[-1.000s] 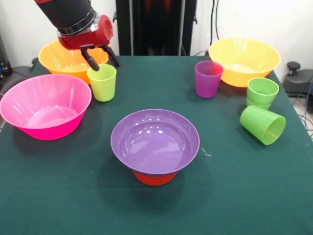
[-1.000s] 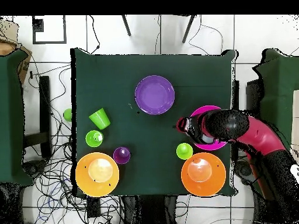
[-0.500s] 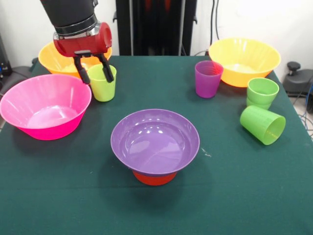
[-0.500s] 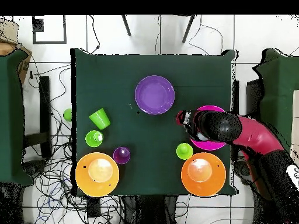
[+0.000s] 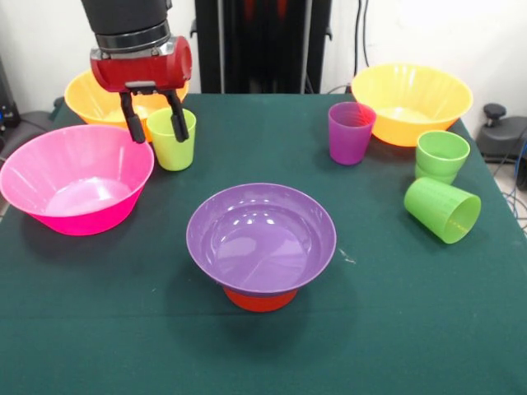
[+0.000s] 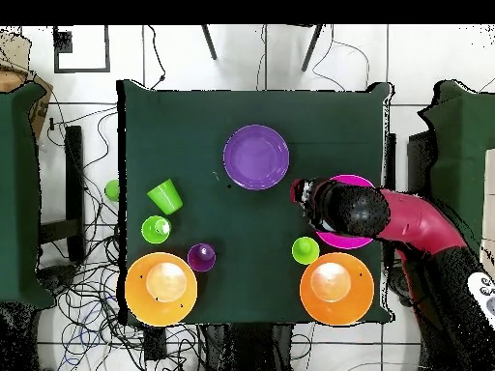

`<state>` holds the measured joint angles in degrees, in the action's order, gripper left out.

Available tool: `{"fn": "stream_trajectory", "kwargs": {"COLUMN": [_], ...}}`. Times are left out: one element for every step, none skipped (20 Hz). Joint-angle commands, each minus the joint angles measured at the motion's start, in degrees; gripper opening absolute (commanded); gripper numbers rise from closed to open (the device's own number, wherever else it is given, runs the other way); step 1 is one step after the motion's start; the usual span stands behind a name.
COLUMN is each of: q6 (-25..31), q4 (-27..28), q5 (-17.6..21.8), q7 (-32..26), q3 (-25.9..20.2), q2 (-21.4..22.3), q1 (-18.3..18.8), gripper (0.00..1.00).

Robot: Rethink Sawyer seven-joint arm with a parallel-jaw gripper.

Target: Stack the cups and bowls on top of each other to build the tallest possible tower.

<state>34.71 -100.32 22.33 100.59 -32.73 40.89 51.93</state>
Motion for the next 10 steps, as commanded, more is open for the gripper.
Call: {"fn": "stream_trajectory", "kwargs": {"q6": [1.4, 1.4, 1.3, 1.2, 1.1, 1.0, 0.8, 0.5, 0.4, 0.4], "q4": [-4.0, -4.8, -5.1, -5.4, -5.7, -6.1, -6.6, -7.0, -6.9, -6.8], "q5": [0.0, -0.4, -0.7, -0.9, -1.0, -1.3, -1.4, -1.5, -1.5, -1.5], "q7": [4.8, 5.0, 5.2, 5.4, 5.6, 5.8, 6.2, 6.6, 6.6, 6.7], "q3": [3.8, 3.8, 3.9, 4.1, 4.3, 4.4, 4.6, 4.8, 5.0, 5.2], "q2": [-0.2, 0.0, -0.3, -0.2, 0.0, 0.3, 0.6, 0.9, 0.7, 0.5], "q1": [-2.6, -2.6, -2.7, -2.8, -3.0, -3.2, -3.4, -3.6, -3.7, -3.9], "gripper": [1.0, 1.0, 1.0, 1.0, 1.0, 1.0, 1.0, 1.0, 1.0, 1.0]}}
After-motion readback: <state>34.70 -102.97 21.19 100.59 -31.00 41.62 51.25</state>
